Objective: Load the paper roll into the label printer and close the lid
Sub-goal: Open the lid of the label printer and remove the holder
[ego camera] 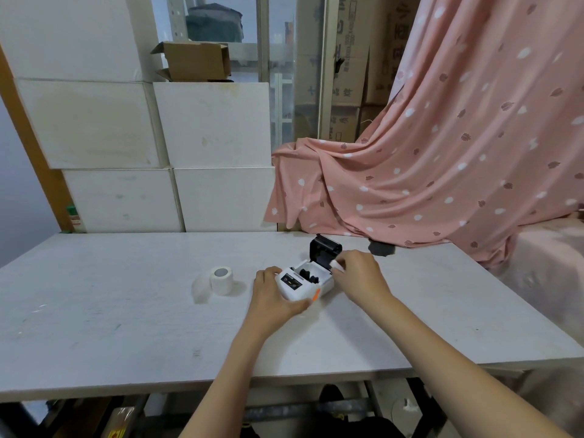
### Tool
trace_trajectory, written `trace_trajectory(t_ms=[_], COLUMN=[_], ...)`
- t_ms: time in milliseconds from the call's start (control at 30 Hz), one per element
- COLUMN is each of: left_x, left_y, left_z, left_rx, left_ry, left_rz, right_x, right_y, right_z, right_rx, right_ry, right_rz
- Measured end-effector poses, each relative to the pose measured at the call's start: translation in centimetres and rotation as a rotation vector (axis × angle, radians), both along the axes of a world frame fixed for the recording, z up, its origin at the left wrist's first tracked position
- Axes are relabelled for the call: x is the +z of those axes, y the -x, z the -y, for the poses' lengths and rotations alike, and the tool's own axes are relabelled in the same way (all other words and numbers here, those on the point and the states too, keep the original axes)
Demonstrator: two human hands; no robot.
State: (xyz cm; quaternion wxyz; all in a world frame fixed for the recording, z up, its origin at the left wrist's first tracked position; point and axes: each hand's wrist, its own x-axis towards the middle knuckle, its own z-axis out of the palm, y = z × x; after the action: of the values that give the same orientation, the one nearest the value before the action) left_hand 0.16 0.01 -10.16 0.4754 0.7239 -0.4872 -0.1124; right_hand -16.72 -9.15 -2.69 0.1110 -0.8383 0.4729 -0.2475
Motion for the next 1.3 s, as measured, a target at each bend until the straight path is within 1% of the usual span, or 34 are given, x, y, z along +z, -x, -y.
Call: trace_trajectory(t_ms=[233, 367, 500, 533, 600, 667, 733, 767, 833, 933, 1067, 1167, 1233, 1300], left_x=[0.4, 0.5, 0.7, 0.8, 0.9, 0.8, 0.7, 0.7, 1.0, 2.2, 3.6, 3.4, 3.1, 2.9], left_y=[0.4, 0.5, 0.7, 0.8, 1.2, 1.9, 2.6, 3.0, 3.8, 4.2, 3.9, 3.1, 2.3, 1.4], left_z=[-0.5, -0.5, -0.8, -0.9, -1.1, -1.4, -1.4, -1.4, -1.7, -2.6, -4.4, -5.2, -5.5, -5.3], left_rx=[0.003, 0.010, 0.028, 0.033, 0.053, 0.109, 0.205, 0.244, 0.273, 0.212, -0.005, -0.137, -0.131, -0.034], left_ry=[-0.041, -0.052, -0.073, -0.078, -0.078, -0.058, -0.045, -0.061, -0.134, -0.250, -0.213, -0.229, -0.202, -0.133], left_rz=[-0.010, 0.000, 0.010, 0.012, 0.006, 0.009, 0.058, 0.082, 0.062, -0.008, -0.111, -0.133, -0.144, -0.142], right_x=[-3.2, -4.6, -4.1, -3.7, -2.6, -2.0, -1.6, -1.5, -1.6, -1.8, -2.0, -1.9, -1.8, -1.9], right_y=[5.4, 5.8, 5.6, 5.5, 4.8, 3.5, 1.9, 1.1, -0.4, -2.1, -2.5, -1.7, -1.1, -1.0], right_z=[3.5, 4.2, 3.7, 3.3, 1.7, 0.1, -1.9, -3.0, -4.2, -4.4, -3.4, -2.6, -2.2, -1.8], right_rx=[-0.180, -0.174, -0.190, -0.188, -0.195, -0.181, -0.095, -0.047, 0.020, 0.050, 0.071, 0.089, 0.074, 0.051], right_ry=[-0.130, -0.129, -0.143, -0.135, -0.036, 0.014, -0.092, -0.182, -0.337, -0.427, -0.532, -0.477, -0.452, -0.430], right_rz=[-0.083, -0.073, -0.147, -0.185, -0.236, -0.136, -0.012, 0.003, 0.030, 0.077, 0.112, 0.038, -0.014, -0.086])
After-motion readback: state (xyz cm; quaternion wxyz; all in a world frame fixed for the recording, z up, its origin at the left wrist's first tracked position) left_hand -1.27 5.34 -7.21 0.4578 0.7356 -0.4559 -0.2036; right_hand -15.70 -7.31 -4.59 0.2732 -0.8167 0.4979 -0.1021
